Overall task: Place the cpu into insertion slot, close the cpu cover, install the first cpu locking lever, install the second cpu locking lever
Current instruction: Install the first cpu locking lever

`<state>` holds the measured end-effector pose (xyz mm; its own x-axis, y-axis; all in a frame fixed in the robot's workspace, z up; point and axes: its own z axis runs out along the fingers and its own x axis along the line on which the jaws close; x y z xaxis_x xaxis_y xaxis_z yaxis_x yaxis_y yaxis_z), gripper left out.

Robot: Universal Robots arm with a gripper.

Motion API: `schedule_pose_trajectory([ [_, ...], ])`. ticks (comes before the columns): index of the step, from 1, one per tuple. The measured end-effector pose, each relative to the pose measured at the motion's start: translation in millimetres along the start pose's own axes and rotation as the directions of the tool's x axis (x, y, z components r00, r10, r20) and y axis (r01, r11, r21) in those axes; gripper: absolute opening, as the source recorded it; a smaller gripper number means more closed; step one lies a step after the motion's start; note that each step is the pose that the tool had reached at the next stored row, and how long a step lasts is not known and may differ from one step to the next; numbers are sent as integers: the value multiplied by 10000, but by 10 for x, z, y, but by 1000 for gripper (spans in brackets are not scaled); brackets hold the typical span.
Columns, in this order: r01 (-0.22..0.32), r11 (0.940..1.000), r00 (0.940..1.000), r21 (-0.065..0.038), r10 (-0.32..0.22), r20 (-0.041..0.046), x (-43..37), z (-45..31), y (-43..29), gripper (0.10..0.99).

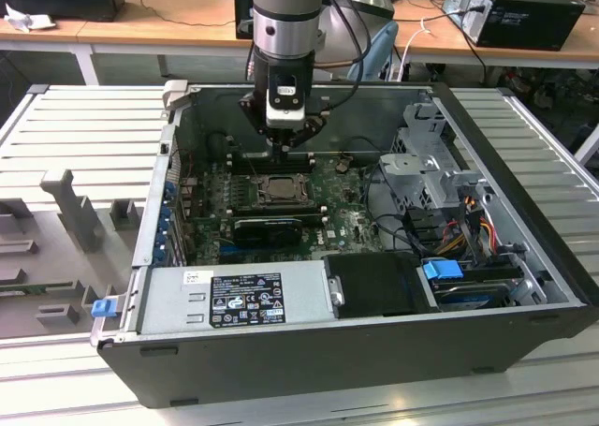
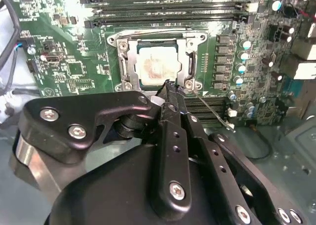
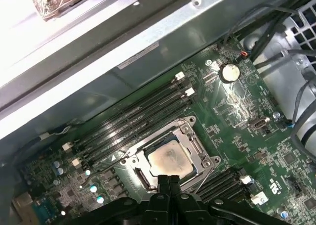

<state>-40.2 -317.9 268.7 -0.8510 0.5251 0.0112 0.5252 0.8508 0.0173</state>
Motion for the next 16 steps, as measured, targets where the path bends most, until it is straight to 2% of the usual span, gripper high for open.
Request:
schedule_pose_trajectory([
  [3,535,9986,9986,6,-535,-10,0,0,0,106],
  [7,922,9957,9957,9,-922,-16,0,0,0,106],
  [12,1626,9867,9867,16,-1626,-30,0,0,0,106],
  [14,1991,9800,9800,19,-1991,-36,0,0,0,106],
  [16,2163,9763,9763,20,-2163,-40,0,0,0,106],
])
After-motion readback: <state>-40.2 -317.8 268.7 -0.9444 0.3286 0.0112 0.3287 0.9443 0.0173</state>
